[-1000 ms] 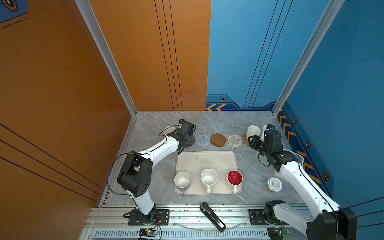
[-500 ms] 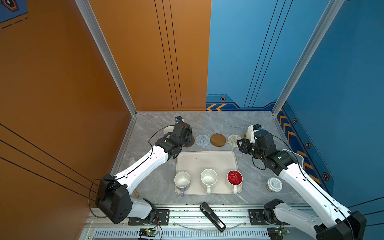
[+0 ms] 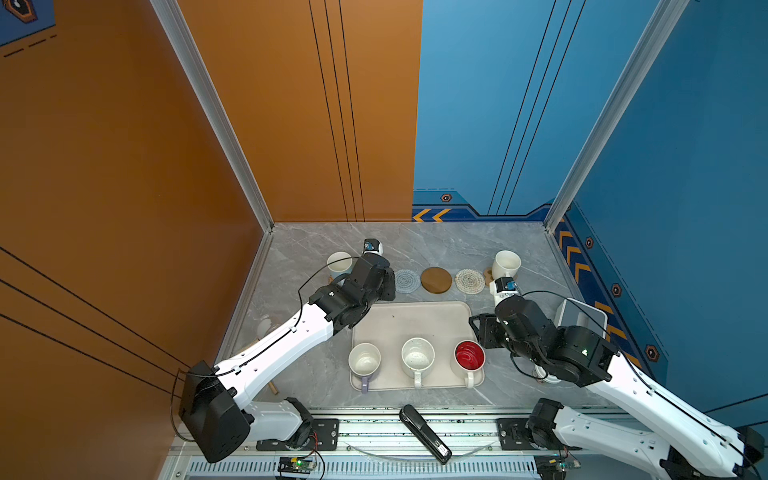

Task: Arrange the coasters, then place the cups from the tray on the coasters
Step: 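Raise left gripper while right gripper moves over the red-lined mug on the tray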

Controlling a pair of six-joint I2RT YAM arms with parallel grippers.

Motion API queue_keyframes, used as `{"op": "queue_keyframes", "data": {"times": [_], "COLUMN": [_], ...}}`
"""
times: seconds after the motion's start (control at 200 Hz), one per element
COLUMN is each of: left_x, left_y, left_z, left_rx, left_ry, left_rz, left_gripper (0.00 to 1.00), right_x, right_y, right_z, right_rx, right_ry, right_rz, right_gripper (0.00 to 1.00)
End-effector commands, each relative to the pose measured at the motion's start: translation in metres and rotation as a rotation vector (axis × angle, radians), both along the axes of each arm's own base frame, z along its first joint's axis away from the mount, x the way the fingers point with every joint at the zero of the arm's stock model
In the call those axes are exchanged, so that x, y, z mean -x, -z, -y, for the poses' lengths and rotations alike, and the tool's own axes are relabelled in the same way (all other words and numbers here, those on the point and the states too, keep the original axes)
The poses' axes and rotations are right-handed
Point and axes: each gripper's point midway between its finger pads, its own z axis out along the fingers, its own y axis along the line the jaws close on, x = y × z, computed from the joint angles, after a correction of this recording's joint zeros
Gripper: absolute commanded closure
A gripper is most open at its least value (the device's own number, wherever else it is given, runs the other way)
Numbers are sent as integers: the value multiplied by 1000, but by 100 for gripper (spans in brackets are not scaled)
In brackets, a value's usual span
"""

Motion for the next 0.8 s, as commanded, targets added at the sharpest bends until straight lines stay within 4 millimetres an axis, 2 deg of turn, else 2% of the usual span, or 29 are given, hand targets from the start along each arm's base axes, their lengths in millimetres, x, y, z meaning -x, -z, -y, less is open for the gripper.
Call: {"op": "queue_keyframes", "data": {"times": [0.0,0.175,0.315,0.656,0.796], "left_x": [9,15,18,23,25], "left_y": [-2,3,4,13,17], "left_z": [3,13,20,23,24], "left_rx": [-29,-40,-50,-49,-45], "left_ry": [24,45,52,47,53], "left_rz": [8,2,5,-6,-14], "left_gripper": [51,51,51,51,51], "right_x": [14,30,45,80,92], "right_y": [27,38,55,82,105], "right_z": [11,-9,-17,-9,-4], "right_rx": [83,79,101,133,169], "right_ry": [61,18,0,32,50], "right_rz": [-67,-107,-164,-261,-329], "right_gripper": [54,54,54,55,54]}}
